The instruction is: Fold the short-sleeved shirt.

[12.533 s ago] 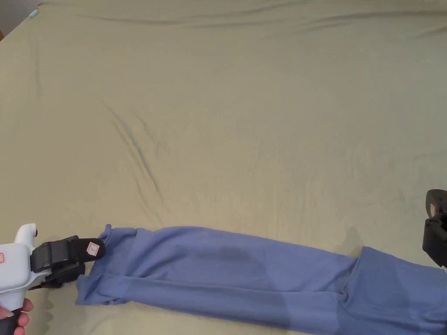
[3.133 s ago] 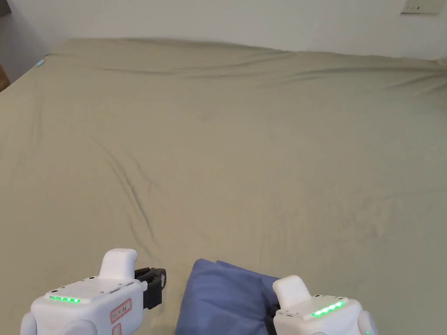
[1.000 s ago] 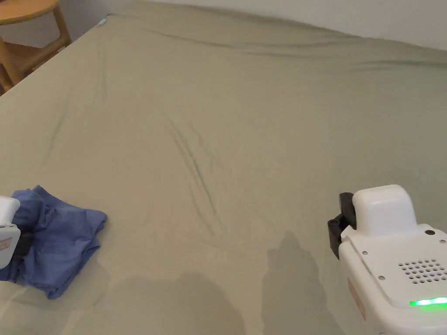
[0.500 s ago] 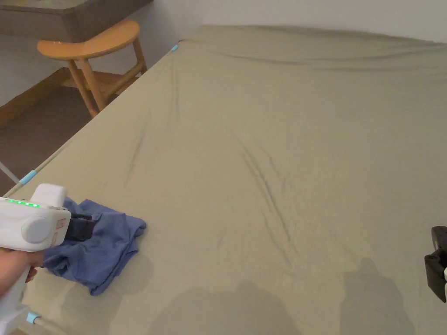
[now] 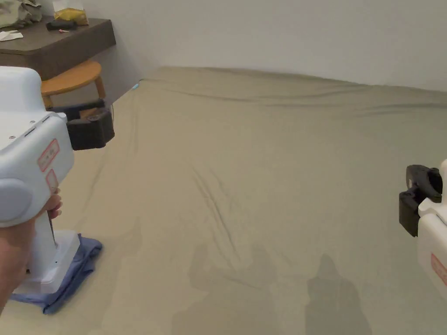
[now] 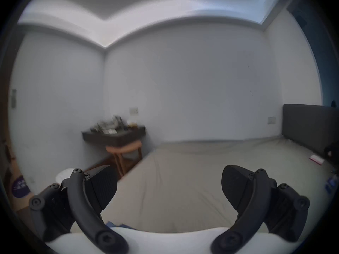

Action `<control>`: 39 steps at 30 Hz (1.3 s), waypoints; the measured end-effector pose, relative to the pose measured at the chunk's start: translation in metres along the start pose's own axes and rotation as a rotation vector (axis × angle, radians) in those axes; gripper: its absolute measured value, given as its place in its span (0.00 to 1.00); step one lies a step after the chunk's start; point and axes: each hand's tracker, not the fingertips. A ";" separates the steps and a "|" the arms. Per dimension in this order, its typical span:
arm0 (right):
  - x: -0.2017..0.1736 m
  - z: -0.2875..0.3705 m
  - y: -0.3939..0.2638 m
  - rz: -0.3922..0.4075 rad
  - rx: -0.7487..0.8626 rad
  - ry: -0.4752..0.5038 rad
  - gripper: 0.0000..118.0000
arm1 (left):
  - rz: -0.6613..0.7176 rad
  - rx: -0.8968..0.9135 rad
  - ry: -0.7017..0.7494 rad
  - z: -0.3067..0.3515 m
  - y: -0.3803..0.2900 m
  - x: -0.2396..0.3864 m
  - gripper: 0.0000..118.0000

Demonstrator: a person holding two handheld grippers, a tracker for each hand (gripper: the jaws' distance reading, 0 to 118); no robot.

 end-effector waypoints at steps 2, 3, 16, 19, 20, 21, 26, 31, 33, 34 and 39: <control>0.010 0.013 0.008 0.012 0.043 -0.023 0.02 | -0.080 0.073 0.009 0.021 0.006 0.042 0.96; 0.015 0.020 0.011 0.020 0.062 -0.034 0.02 | -0.090 0.097 -0.010 0.031 0.008 0.061 0.96; 0.041 0.068 -0.011 0.052 0.123 -0.116 0.02 | 0.040 0.109 -0.297 0.111 0.001 0.211 0.00; 0.047 0.070 -0.020 0.033 0.099 -0.113 0.02 | -0.002 0.115 -0.350 0.122 -0.004 0.228 0.00; 0.047 0.071 -0.022 0.029 0.096 -0.113 0.02 | -0.019 0.113 -0.351 0.124 -0.007 0.231 0.00; 0.047 0.072 -0.024 0.027 0.094 -0.115 0.02 | -0.039 0.108 -0.349 0.126 -0.007 0.237 0.00; 0.043 0.075 -0.034 -0.009 0.079 -0.109 0.02 | -0.022 0.084 -0.357 0.133 -0.020 0.237 0.00; 0.038 0.070 -0.038 -0.008 0.065 -0.098 0.02 | -0.053 0.084 -0.333 0.131 -0.023 0.234 0.00; 0.037 0.071 -0.036 -0.020 0.069 -0.091 0.02 | -0.039 0.089 -0.328 0.130 -0.020 0.229 0.00; 0.036 0.071 -0.034 -0.024 0.074 -0.091 0.02 | -0.033 0.095 -0.326 0.130 -0.019 0.229 0.00; 0.034 0.073 -0.028 -0.020 0.095 -0.090 0.02 | -0.050 0.114 -0.300 0.131 -0.018 0.228 0.00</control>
